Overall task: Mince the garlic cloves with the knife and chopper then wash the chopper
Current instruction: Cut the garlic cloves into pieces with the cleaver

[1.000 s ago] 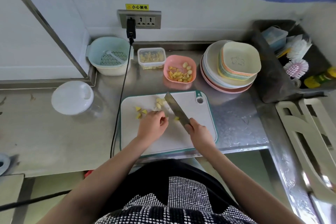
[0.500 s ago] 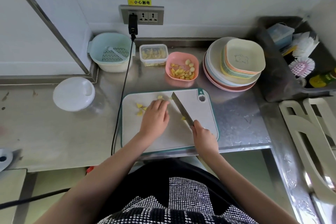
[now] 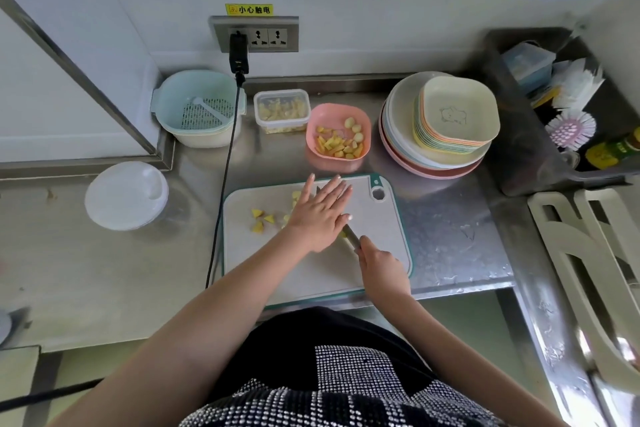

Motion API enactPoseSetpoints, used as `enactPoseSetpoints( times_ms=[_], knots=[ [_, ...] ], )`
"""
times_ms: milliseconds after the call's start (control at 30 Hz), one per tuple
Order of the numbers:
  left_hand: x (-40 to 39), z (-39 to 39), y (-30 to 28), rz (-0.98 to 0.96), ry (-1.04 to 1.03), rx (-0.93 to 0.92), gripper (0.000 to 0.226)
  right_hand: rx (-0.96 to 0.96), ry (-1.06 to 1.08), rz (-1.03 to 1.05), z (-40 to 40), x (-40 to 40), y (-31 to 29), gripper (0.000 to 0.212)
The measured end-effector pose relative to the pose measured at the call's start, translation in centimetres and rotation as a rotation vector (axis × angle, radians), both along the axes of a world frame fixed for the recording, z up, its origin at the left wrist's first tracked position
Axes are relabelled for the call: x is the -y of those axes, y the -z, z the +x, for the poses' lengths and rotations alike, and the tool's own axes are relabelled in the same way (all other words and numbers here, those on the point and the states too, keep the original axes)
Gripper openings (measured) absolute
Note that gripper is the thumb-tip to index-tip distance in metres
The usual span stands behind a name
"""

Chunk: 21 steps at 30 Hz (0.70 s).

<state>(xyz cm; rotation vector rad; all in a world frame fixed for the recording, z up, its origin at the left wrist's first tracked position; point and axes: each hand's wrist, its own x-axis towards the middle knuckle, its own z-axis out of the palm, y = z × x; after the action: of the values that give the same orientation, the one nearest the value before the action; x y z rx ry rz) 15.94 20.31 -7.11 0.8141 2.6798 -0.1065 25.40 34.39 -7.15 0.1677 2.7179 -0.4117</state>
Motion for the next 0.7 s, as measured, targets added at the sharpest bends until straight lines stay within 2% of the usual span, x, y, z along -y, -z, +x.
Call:
enactPoseSetpoints(
  times_ms=[267,400,467,533,600,700],
  knots=[
    [-1.0,-0.8,0.3,0.065,-0.061,0.141,0.058,0.05,0.021,-0.093,-1.1,-1.6,0.2,0.016],
    [-1.0,-1.5,0.3,0.21,-0.096,0.184,0.056,0.104,0.09,-0.324,-1.6,-3.3,0.0,0.022],
    [-0.1,-1.1,0.5,0.454,-0.179,0.057,0.054,0.087,0.131,-0.392,-1.3,-3.9,-0.3,0.024],
    [1.1,-0.4,0.8,0.662,-0.269,-0.169,0.047,0.052,0.231,-0.493,-1.0,-4.2,-0.5,0.022],
    [2.1,0.2,1.0,0.724,-0.358,-0.326,0.034,0.058,0.393,-0.645,-0.9,-4.3,-0.7,0.021],
    [2.6,0.6,0.9,0.74,-0.415,-0.338,0.027,-0.005,0.518,-0.682,-0.9,-4.8,-0.7,0.023]
  ],
)
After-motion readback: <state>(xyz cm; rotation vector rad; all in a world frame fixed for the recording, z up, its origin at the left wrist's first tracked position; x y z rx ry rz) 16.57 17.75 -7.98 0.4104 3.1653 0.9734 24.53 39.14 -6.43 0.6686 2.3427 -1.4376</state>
